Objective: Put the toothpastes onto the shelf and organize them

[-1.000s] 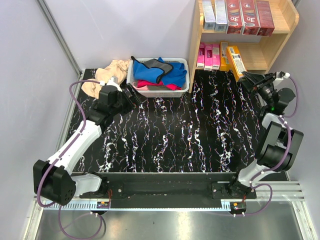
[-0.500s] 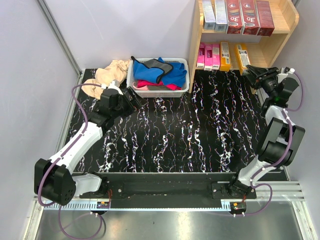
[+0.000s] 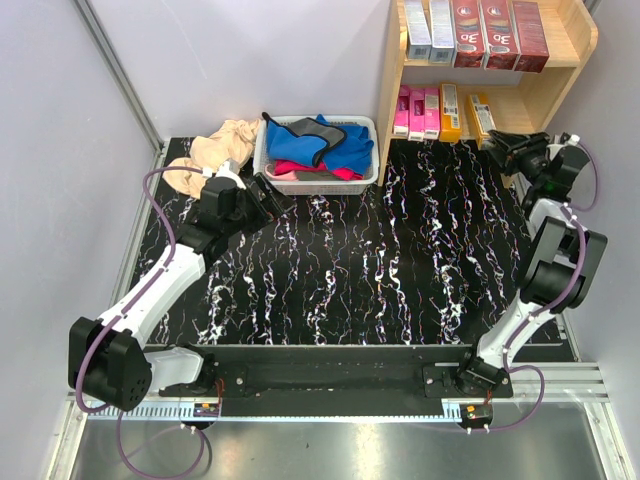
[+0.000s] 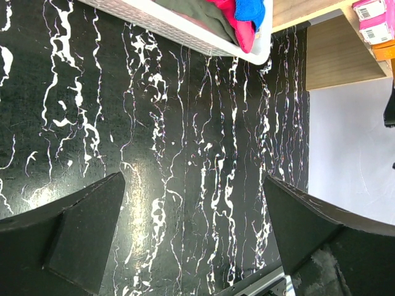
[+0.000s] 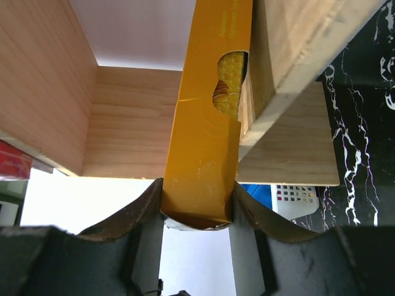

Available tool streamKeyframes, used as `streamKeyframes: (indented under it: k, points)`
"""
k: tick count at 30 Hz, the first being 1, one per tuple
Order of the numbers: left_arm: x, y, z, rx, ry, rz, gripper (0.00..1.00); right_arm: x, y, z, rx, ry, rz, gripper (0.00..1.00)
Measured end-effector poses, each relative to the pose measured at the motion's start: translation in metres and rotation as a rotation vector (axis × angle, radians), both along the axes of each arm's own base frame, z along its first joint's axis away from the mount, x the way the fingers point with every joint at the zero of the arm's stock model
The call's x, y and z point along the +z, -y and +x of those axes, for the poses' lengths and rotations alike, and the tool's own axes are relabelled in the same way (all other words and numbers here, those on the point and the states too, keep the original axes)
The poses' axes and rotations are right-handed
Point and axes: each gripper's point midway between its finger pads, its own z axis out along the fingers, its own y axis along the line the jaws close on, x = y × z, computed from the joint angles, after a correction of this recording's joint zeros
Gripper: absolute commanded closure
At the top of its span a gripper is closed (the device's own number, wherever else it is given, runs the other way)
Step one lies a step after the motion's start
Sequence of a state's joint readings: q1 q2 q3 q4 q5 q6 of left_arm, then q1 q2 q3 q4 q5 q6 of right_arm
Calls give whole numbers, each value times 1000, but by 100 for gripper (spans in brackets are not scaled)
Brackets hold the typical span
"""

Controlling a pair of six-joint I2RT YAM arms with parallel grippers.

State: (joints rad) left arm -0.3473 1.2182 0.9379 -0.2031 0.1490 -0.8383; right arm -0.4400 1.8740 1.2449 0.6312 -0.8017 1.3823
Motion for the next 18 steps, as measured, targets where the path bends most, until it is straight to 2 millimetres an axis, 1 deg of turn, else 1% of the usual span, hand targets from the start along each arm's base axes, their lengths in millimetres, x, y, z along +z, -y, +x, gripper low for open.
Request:
streamKeyframes:
  k: [4,10,15,18]
  points:
    - [1,0,0,-1,8,-4,1,0,-8,10,22,1,-21,62]
    - [-4,0,-2,-2,2,-3,1,-7,-17,28,47,1,-34,59]
    - [-4,0,-2,-4,1,-4,1,-15,-25,40,63,-6,-39,53]
    - [-4,0,-2,-4,0,-4,1,-23,-30,49,76,-24,-38,49]
